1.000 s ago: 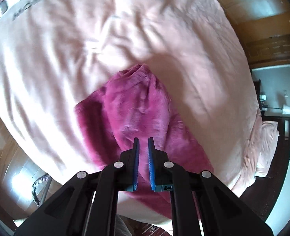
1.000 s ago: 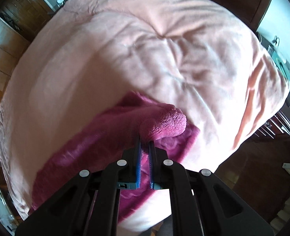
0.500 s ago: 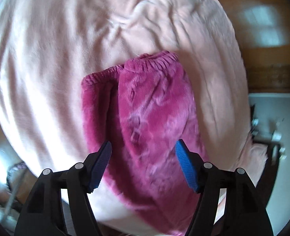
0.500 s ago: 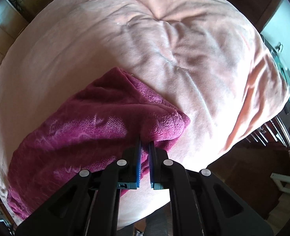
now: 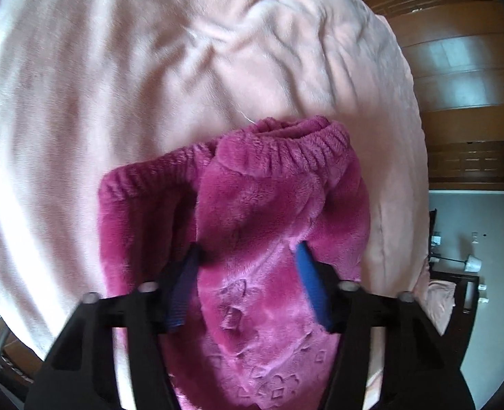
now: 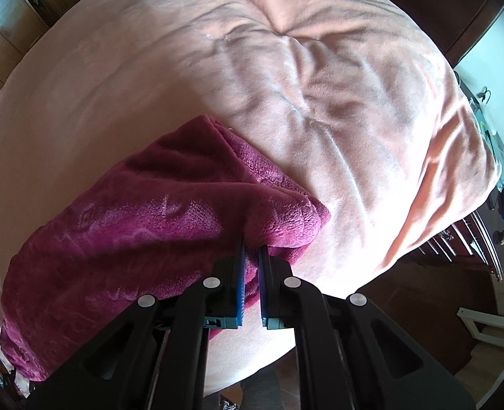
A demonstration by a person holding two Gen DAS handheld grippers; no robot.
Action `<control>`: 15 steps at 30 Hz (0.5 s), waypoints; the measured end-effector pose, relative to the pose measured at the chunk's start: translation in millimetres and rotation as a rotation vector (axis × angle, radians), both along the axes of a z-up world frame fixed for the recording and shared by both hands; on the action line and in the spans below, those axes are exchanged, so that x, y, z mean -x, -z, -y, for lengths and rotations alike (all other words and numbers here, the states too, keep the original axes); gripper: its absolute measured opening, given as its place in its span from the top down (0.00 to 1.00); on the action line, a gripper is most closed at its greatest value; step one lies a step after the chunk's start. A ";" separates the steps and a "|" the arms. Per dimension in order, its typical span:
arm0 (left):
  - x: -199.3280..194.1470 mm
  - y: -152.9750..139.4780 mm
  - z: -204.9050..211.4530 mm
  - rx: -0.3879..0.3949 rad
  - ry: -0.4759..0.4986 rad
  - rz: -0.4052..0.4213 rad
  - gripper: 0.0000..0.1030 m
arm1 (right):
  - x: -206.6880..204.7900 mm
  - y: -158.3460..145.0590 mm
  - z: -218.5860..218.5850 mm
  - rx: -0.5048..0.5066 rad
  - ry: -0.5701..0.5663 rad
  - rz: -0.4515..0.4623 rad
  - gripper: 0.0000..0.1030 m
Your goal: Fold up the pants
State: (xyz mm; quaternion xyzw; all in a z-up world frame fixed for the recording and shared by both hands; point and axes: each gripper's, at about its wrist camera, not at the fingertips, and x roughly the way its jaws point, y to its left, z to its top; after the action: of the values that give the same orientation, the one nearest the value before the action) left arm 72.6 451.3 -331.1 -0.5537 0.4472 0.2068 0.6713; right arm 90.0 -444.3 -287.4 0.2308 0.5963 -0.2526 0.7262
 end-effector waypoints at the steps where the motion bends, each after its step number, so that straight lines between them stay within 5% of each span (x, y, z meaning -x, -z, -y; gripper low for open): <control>1: -2.4 1.0 -0.6 0.003 0.010 -0.010 0.64 | -0.1 2.2 0.3 -0.001 0.003 -0.001 0.94; 4: -5.6 0.6 -1.7 0.014 0.035 -0.033 0.87 | -1.0 7.5 1.2 -0.002 0.013 -0.008 0.94; 15: 21.0 -70.5 -4.0 -0.072 0.089 0.040 0.94 | 4.2 -6.5 -2.0 -0.008 0.004 0.037 0.94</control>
State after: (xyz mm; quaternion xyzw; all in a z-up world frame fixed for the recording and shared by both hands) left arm 51.7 455.3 -260.5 -0.5129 0.4502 0.1813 0.7081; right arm 85.8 -442.3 -280.9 0.2394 0.5832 -0.2475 0.7357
